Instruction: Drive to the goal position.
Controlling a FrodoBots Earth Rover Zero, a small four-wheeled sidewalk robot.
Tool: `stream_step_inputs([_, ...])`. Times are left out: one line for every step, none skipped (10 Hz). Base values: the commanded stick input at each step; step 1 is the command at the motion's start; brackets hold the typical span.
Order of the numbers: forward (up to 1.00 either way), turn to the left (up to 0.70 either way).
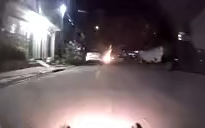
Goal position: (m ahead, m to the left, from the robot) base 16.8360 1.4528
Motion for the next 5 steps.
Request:
stream_step_inputs([0.85, 0.0])
stream_step_inputs([0.85, 0.0])
stream_step_inputs([0.85, 0.0])
stream_step_inputs([0.85, 0.0])
stream_step_inputs([0.85, 0.0])
